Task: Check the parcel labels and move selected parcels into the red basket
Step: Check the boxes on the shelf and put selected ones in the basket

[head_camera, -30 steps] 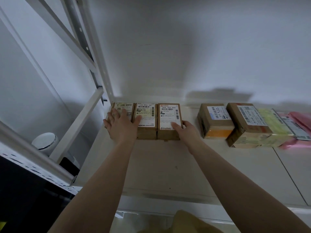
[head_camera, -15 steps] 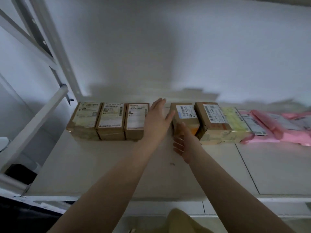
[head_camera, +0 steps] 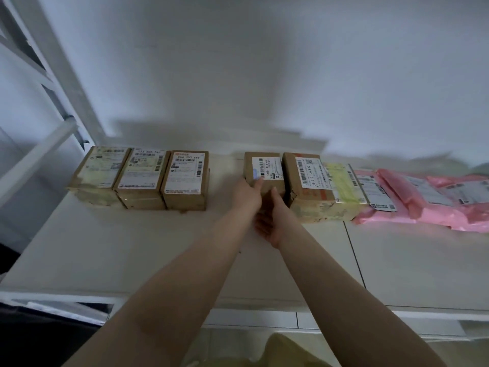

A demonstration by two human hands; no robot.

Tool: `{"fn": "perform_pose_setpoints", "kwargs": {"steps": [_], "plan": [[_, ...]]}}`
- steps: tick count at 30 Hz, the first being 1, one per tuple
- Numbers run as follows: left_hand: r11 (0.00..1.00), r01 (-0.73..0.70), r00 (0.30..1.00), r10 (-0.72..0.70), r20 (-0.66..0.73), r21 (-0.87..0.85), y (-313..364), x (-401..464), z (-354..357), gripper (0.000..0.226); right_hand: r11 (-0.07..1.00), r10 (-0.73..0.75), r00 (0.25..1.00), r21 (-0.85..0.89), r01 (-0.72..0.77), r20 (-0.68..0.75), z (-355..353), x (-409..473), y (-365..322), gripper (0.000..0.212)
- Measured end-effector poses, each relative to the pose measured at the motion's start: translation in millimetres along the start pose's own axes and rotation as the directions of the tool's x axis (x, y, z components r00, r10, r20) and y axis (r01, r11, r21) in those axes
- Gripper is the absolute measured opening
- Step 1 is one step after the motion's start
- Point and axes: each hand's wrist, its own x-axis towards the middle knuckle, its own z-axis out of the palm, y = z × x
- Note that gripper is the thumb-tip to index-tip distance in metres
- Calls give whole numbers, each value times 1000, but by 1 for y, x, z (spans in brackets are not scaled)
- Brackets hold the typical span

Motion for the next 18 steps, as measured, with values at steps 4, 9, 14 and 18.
{"fn": "perform_pose_setpoints", "kwargs": {"steps": [4, 9, 14, 18], "plan": [[999, -43, 999, 43, -24, -32, -8, -5, -4, 29, 999, 4, 999, 36, -5, 38, 1, 1, 3, 48], [979, -203, 966, 206, -158, 36, -15, -10, -13, 28, 995, -30, 993, 95, 19, 114, 6, -4, 10, 35], [953, -271, 935, 294, -197, 138, -12, -22, -20, 31, 990, -16, 988, 143, -5, 151, 12, -11, 10, 39], [943, -260, 955, 283, -91, 207, -8, -24, -16, 33, 995, 5, 987, 102, -22, 159, 15, -15, 8, 43]]}}
